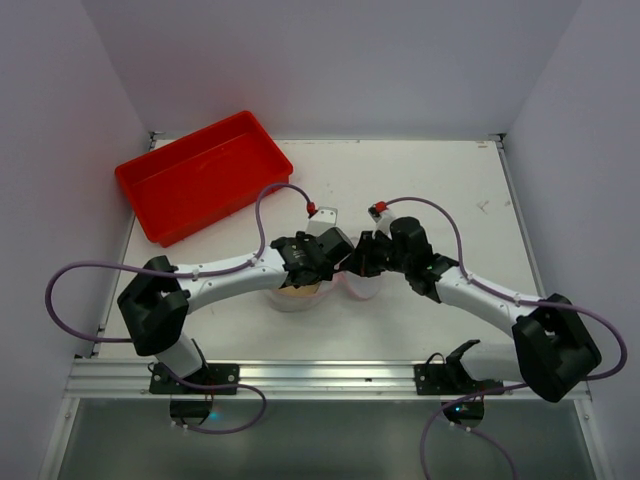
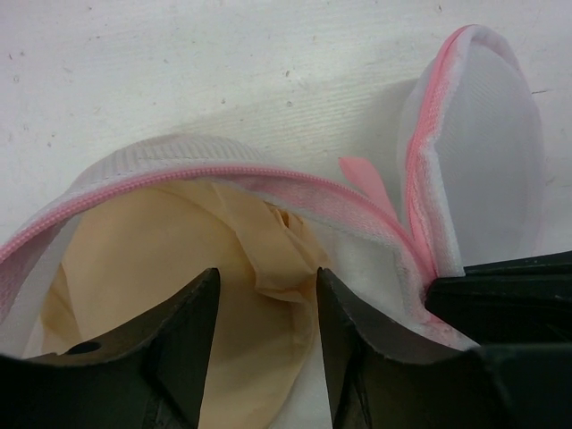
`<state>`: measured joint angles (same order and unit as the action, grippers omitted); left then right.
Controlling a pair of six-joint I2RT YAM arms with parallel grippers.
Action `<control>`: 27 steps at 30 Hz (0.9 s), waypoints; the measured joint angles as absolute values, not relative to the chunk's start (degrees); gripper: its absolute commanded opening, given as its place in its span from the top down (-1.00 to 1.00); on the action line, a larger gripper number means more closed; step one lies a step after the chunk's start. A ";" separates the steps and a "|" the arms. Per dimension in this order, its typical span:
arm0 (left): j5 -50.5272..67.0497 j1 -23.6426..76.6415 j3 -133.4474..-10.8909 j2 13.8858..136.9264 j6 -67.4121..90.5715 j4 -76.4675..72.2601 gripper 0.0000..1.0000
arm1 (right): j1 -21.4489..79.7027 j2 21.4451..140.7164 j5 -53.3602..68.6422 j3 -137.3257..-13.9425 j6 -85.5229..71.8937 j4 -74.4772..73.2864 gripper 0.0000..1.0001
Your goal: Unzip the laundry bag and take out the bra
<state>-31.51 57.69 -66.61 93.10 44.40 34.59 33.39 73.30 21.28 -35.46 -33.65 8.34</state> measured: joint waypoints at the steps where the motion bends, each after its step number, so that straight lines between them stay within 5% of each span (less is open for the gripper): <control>1: -31.57 57.69 -66.61 93.12 44.42 34.65 0.03 | 33.39 73.19 21.06 -35.46 -33.65 8.29 1.00; 4: -32.42 57.69 -66.61 93.86 44.60 35.22 0.33 | 33.39 72.55 20.75 -35.46 -33.69 8.14 1.00; 8: -33.67 57.65 -66.61 95.98 45.45 36.25 1.00 | 33.39 71.37 20.45 -35.44 -33.78 8.12 1.00; 15: -34.06 57.65 -66.61 94.70 45.10 36.97 1.00 | 33.45 70.02 19.40 -35.44 -33.85 7.51 1.00; 27: -28.75 56.07 -65.01 64.45 40.64 29.06 1.00 | 33.47 71.37 15.90 -35.40 -34.74 6.46 1.00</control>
<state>-28.75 56.07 -65.01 64.45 40.64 29.06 33.47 71.37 15.90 -35.40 -34.74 6.46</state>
